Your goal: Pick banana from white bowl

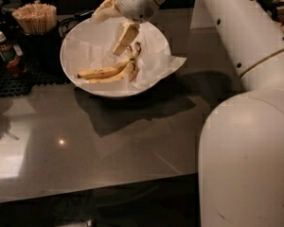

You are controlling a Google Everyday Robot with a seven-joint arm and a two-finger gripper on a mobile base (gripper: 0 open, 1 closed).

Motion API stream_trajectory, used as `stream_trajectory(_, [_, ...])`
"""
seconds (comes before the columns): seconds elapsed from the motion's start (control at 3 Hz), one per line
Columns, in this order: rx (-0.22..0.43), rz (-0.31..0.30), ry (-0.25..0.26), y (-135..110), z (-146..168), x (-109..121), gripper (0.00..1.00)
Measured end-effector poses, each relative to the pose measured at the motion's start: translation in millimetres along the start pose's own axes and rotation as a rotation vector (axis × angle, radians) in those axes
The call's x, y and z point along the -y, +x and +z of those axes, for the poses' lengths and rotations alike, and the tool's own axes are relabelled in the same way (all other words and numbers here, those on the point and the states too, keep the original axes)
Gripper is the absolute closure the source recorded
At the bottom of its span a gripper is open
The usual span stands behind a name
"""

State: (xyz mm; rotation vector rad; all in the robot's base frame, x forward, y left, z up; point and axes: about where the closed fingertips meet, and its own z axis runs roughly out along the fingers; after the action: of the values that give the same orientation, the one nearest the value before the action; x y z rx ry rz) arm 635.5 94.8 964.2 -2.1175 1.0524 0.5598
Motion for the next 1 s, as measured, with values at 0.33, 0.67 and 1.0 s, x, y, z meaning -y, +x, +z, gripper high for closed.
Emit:
stream_trajectory(0.33, [0.06, 0.008, -0.045, 7, 26, 13, 0.15])
stream_trajectory(0.67, [0.108, 0.027, -0.073, 15, 49, 23, 0.18])
stream_trajectory(1.0, [0.133, 0.045, -0.076, 20, 59, 29, 0.21])
